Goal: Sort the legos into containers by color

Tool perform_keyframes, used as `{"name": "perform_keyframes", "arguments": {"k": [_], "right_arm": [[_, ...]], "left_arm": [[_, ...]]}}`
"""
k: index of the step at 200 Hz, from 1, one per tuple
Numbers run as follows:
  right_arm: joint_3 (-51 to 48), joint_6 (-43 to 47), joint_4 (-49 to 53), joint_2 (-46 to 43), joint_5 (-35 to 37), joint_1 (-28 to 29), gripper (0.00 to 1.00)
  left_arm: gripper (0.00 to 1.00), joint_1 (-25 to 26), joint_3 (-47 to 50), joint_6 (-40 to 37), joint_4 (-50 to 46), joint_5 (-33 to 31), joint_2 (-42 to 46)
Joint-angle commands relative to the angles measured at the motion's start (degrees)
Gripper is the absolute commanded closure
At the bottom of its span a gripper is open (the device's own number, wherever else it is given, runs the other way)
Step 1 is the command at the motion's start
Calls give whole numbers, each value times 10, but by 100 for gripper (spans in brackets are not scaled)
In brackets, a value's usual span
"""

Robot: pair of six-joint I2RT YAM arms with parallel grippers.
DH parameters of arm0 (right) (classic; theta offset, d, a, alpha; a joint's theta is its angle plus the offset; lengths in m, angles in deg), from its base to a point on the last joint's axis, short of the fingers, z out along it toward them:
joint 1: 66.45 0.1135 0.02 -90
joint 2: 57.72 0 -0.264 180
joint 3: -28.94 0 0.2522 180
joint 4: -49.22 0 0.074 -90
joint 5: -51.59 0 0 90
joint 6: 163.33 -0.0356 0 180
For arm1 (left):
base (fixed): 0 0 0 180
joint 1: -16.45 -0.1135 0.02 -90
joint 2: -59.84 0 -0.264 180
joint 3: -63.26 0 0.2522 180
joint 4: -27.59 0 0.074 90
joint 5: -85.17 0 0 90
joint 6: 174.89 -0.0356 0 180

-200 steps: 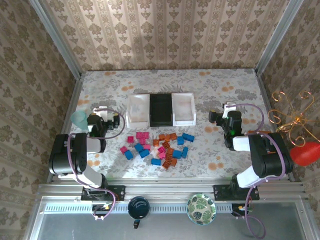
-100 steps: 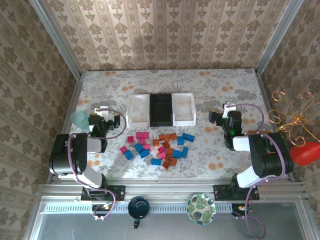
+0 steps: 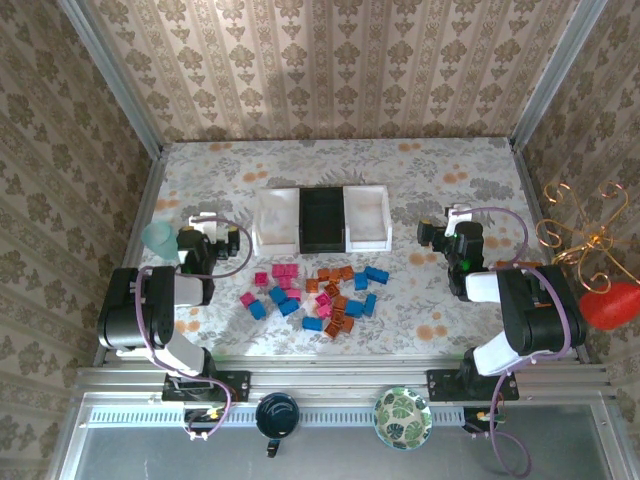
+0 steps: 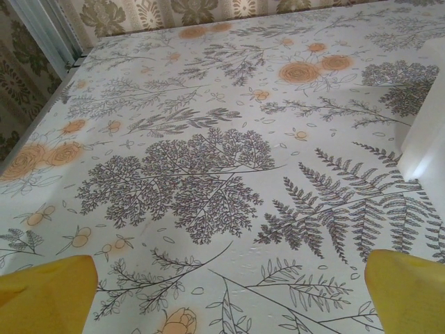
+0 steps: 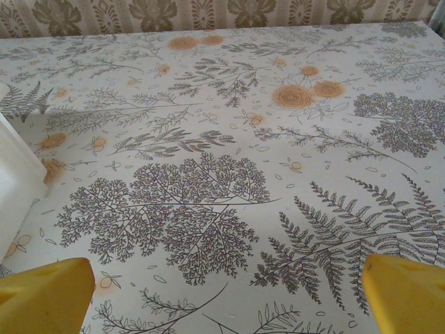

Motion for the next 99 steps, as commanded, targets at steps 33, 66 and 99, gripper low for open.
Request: {"name": "perform_keyframes", "arguments": {"k": [33, 66, 99], "right_arm": [[5, 7, -8, -2, -7, -4, 0], [32, -4, 83, -48, 27, -3, 0], [105, -31, 249, -76, 63, 8, 0]], "left_arm": [[0, 1, -3, 6, 9, -36, 22], [0, 46, -4, -17, -77, -128, 136], [0, 54, -19, 51, -148, -154, 227]]}}
